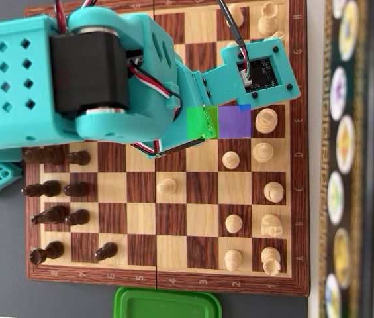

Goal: Play chess

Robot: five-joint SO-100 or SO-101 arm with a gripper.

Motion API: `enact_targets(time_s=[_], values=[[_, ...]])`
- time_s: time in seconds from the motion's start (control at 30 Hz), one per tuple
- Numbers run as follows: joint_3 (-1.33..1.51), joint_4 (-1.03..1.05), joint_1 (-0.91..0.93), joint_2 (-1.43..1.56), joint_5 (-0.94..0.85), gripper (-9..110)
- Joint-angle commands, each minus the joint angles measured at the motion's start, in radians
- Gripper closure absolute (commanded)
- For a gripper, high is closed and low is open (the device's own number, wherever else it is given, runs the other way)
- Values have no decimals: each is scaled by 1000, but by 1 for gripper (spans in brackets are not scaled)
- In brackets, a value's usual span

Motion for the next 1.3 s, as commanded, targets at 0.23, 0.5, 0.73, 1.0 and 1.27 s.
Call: enact_targets(time_s=[0.23, 0.5, 0.73, 1.0, 1.27], values=[[-9, -5, 5, 57, -3, 89], [-17, -5, 5, 67, -3, 89], [-23, -5, 2, 78, -3, 89], [-14, 5, 6, 161, -3, 89], [106, -5, 38, 325, 8, 89]])
